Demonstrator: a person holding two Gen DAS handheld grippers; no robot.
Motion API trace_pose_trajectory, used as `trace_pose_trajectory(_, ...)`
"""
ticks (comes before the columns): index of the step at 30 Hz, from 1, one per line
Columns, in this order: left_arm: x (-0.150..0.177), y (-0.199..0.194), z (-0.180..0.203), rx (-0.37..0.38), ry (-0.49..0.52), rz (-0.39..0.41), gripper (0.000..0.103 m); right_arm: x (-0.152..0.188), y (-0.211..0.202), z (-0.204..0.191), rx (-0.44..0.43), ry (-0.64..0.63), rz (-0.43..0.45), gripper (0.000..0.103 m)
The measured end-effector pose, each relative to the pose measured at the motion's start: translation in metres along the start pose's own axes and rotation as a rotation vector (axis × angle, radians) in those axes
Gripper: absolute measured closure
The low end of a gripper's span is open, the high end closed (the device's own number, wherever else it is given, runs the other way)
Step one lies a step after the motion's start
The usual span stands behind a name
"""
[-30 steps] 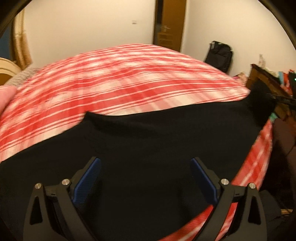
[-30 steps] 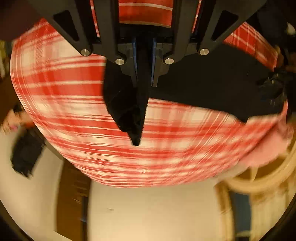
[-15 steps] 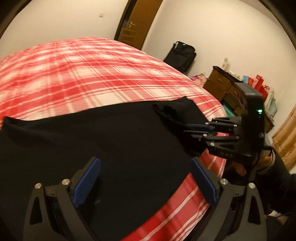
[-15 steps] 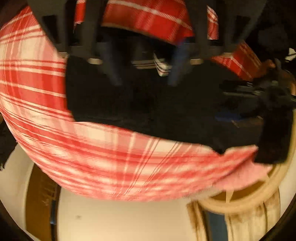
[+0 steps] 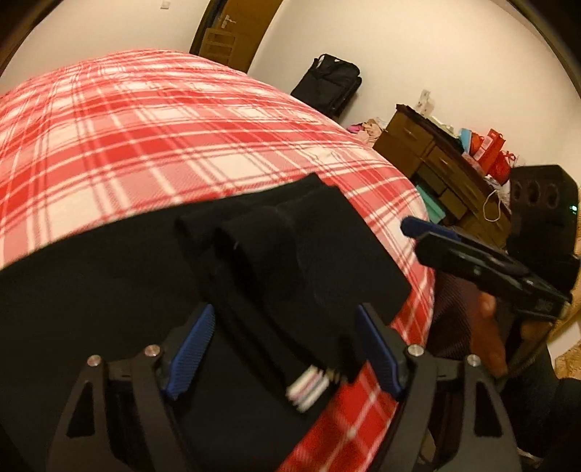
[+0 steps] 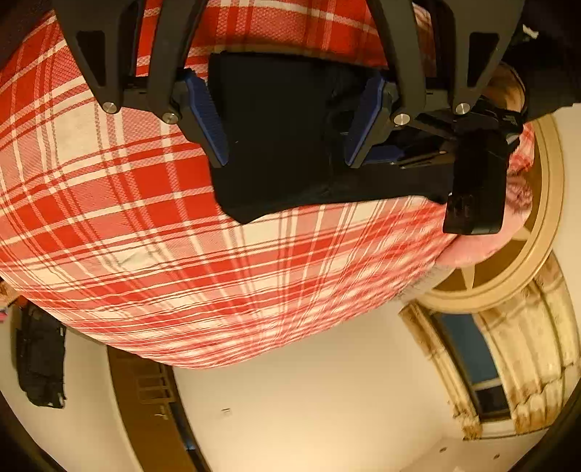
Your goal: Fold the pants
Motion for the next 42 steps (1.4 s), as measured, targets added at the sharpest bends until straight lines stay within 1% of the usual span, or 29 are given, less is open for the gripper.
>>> trace_pose_trajectory(3,-0.008,0.007,-0.002,-0.016,-0.001,0.002,0.026,-0.003,-0.002,0.009,0.008,0.04,0.028,0.035)
trace_pose_trajectory(4,-0.011,0.009,-0.002,-0.026,0.0,0.003,0.033,-0.004,-0.004,0.011,0.007,0.047,0.034,0.035)
trace_pose_trajectory(5,-0.012,0.01,-0.004,-0.036,-0.001,0.003,0.046,-0.004,-0.005,0.013,0.008,0.052,0.037,0.035)
trace_pose_trajectory(6,-0.014,0.012,-0.004,-0.043,-0.003,0.002,0.055,-0.004,-0.005,0.014,0.013,0.053,0.042,0.035)
trace_pose_trajectory(7,-0.014,0.013,-0.005,-0.038,-0.01,-0.007,0.084,-0.004,-0.005,0.015,0.02,0.049,0.046,0.035)
trace_pose_trajectory(8,-0.014,0.015,-0.005,-0.015,-0.019,-0.028,0.095,-0.004,-0.006,0.014,0.024,0.042,0.048,0.035)
trace_pose_trajectory(10,-0.015,0.014,-0.005,-0.006,-0.036,-0.027,0.096,-0.005,-0.008,0.012,0.032,0.021,0.059,0.035)
trace_pose_trajectory(12,-0.018,0.001,-0.002,0.001,-0.024,-0.004,0.096,-0.005,-0.01,0.008,0.028,0.001,0.068,0.035)
trace_pose_trajectory(15,-0.023,-0.023,-0.004,-0.007,-0.013,0.036,0.096,-0.005,-0.011,0.0,0.012,-0.021,0.072,0.035)
trace_pose_trajectory(18,-0.026,-0.054,-0.021,-0.024,-0.04,0.07,0.096,-0.001,-0.008,-0.009,0.004,-0.046,0.06,0.035)
trace_pose_trajectory(22,-0.025,-0.084,-0.047,-0.053,-0.081,0.098,0.096,0.005,-0.004,-0.026,-0.021,-0.093,0.045,0.035)
trace_pose_trajectory(28,-0.012,-0.109,-0.079,-0.086,-0.149,0.091,0.096,0.014,0.0,-0.055,-0.067,-0.177,0.023,0.035)
trace_pose_trajectory(33,0.006,-0.127,-0.106,-0.138,-0.192,0.083,0.096,0.027,0.009,-0.072,-0.086,-0.235,-0.017,0.035)
trace_pose_trajectory(36,0.018,-0.129,-0.12,-0.156,-0.218,0.062,0.096,0.036,0.015,-0.083,-0.094,-0.277,-0.047,0.035)
trace_pose_trajectory(38,0.031,-0.123,-0.131,-0.171,-0.241,0.03,0.096,0.043,0.019,-0.088,-0.098,-0.305,-0.069,0.035)
trace_pose_trajectory(39,0.033,-0.123,-0.133,-0.17,-0.249,0.023,0.096,0.047,0.02,-0.092,-0.103,-0.317,-0.079,0.035)
trace_pose_trajectory(42,0.04,-0.121,-0.142,-0.117,-0.322,0.005,0.096,0.054,0.024,-0.098,-0.117,-0.343,-0.097,0.035)
Point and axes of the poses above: each gripper's, at about its wrist camera, not at the fingertips, and y roughly the way its jaws point, z to its right, x to its underside, the point moved 10 cm from there along y, roughly the way its jaws point, and after that the axes turned 6 degrees about -x, right-handed, at the moved point
